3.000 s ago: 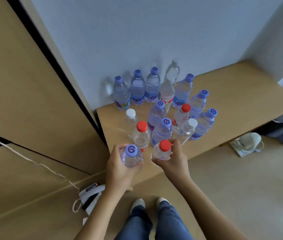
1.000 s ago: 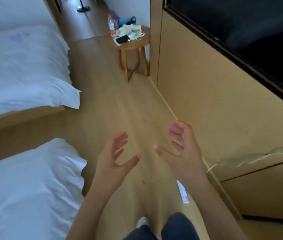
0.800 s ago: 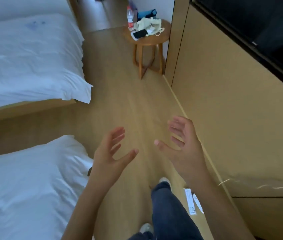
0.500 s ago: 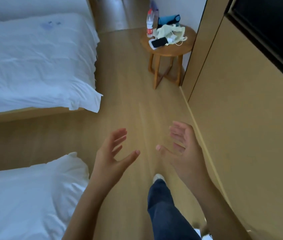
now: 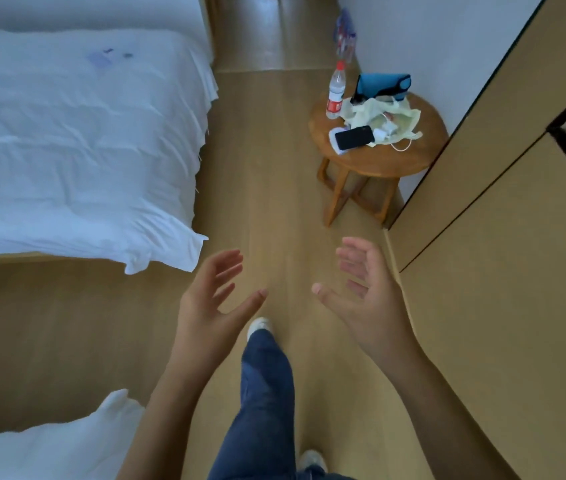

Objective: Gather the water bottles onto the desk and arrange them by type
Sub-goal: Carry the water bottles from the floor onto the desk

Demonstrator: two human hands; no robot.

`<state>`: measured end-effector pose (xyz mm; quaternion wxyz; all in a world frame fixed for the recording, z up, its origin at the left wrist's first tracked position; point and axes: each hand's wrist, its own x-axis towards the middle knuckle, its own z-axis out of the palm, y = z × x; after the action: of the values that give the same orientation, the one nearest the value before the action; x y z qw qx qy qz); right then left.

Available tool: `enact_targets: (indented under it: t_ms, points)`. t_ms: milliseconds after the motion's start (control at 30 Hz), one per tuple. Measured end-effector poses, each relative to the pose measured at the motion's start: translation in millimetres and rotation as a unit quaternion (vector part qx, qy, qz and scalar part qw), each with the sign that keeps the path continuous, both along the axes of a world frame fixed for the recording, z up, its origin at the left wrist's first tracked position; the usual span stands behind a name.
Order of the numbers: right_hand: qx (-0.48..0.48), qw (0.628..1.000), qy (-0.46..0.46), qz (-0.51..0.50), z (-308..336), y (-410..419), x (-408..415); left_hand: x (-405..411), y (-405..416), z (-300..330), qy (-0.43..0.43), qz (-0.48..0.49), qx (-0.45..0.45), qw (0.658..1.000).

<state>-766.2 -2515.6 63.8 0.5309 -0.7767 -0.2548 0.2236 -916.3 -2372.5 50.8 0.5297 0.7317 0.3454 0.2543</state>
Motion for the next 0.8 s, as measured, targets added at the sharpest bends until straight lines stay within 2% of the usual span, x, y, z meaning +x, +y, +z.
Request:
enact_targets:
  t_ms: [167,367,600,800]
  points:
    - [0.006,1.0,0.007,0.0,-7,134,94,92,131,-9,0.009,-0.007,0.012,1.0]
    - [0.026,0.999,0.021,-0.014,13,276,201,202,281,24,0.022,-0.027,0.04,0.999]
    - [0.035,0.998,0.045,-0.023,-5,405,329,341,413,21,0.024,-0.034,0.028,0.999]
    - [0.03,0.998,0.042,-0.018,-22,521,479,498,523,5,0.038,-0.044,0.058,0.997]
